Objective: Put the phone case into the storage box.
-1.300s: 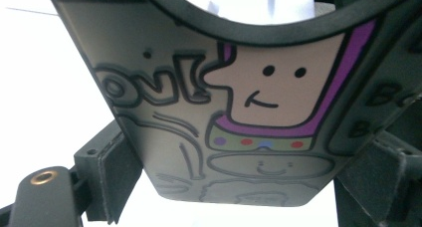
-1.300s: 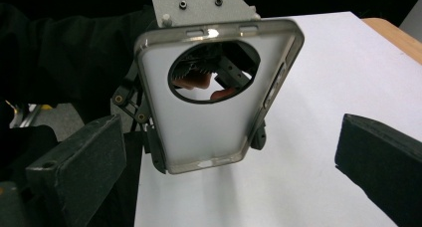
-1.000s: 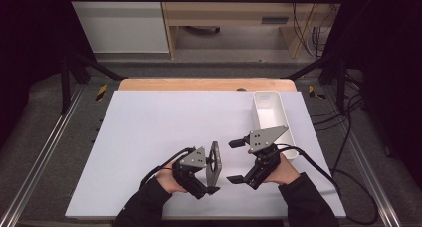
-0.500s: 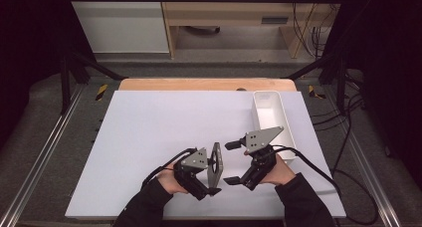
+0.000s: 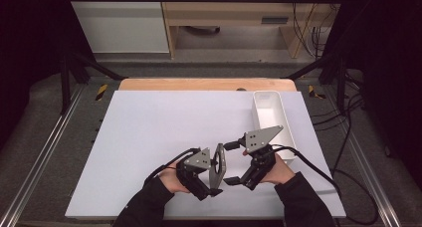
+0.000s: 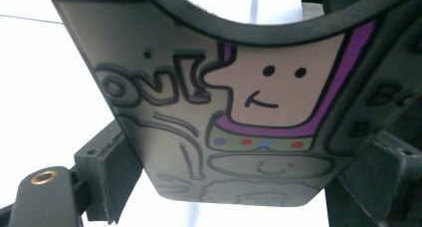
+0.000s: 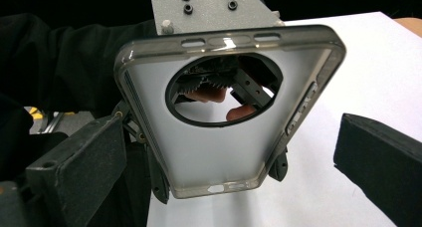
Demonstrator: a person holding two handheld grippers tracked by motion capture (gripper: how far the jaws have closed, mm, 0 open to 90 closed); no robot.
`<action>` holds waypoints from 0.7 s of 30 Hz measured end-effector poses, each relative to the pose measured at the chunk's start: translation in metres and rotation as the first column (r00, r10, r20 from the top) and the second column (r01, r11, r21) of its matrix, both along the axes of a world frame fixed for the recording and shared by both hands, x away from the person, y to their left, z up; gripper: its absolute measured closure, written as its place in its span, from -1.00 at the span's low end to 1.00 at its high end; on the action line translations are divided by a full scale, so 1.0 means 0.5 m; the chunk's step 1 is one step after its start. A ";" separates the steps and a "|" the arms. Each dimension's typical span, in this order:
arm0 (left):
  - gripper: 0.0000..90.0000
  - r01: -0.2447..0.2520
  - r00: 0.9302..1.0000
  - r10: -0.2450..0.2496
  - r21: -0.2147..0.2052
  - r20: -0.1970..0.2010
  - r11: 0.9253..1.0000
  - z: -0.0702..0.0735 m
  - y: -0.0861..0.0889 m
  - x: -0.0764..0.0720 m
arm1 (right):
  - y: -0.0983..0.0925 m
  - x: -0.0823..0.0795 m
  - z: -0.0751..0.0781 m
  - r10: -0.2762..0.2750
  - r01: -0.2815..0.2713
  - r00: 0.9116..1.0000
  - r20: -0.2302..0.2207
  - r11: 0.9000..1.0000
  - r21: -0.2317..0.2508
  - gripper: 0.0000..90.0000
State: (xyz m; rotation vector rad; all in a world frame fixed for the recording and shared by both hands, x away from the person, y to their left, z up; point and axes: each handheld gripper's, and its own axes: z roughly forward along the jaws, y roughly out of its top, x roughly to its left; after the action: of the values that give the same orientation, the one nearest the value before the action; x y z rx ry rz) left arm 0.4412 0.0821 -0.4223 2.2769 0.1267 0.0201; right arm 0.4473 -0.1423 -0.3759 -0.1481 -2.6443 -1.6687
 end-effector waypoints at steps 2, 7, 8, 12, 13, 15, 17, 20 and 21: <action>-0.74 0.007 1.000 -0.007 0.004 -0.004 1.000 0.000 -0.004 0.001 | 0.001 0.000 -0.002 0.002 -0.002 1.000 0.000 1.000 -0.005 -0.99; -0.74 0.027 1.000 -0.027 0.017 -0.007 0.999 0.000 -0.012 0.002 | 0.005 0.000 -0.007 0.011 -0.011 1.000 -0.001 1.000 -0.013 -0.98; -0.74 0.030 1.000 -0.030 0.019 -0.007 0.999 0.000 -0.013 0.002 | 0.005 0.001 -0.008 0.016 -0.016 1.000 -0.001 1.000 -0.011 -0.97; -0.74 0.044 0.999 -0.044 0.032 -0.009 0.998 -0.001 -0.020 0.002 | 0.006 0.001 -0.008 0.023 -0.023 1.000 0.002 1.000 -0.014 -0.95; -0.74 0.047 0.999 -0.046 0.036 -0.007 0.998 -0.001 -0.022 0.002 | 0.006 0.000 -0.009 0.024 -0.024 1.000 0.002 1.000 -0.015 -0.94; -0.74 0.054 0.999 -0.054 0.043 -0.006 0.998 -0.002 -0.026 0.002 | 0.006 0.000 -0.010 0.032 -0.032 0.999 0.001 0.999 -0.014 -0.93; -0.74 0.060 0.998 -0.060 0.043 -0.010 0.997 -0.002 -0.028 0.003 | 0.007 0.000 -0.011 0.035 -0.035 0.999 0.000 0.999 -0.016 -0.92; -0.74 0.065 0.998 -0.065 0.039 -0.010 0.997 -0.001 -0.030 0.002 | 0.007 -0.001 -0.012 0.048 -0.047 0.999 0.008 0.999 -0.026 -0.88; -0.74 0.067 0.998 -0.067 0.038 -0.010 0.997 0.000 -0.030 0.002 | 0.007 -0.002 -0.012 0.054 -0.054 0.998 0.008 0.998 -0.027 -0.86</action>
State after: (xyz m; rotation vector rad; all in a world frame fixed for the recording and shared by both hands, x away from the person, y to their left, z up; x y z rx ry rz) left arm 0.4423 0.0672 -0.4224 2.3181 0.0548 -0.0227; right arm 0.4465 -0.1390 -0.3819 -0.0684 -2.6525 -1.6229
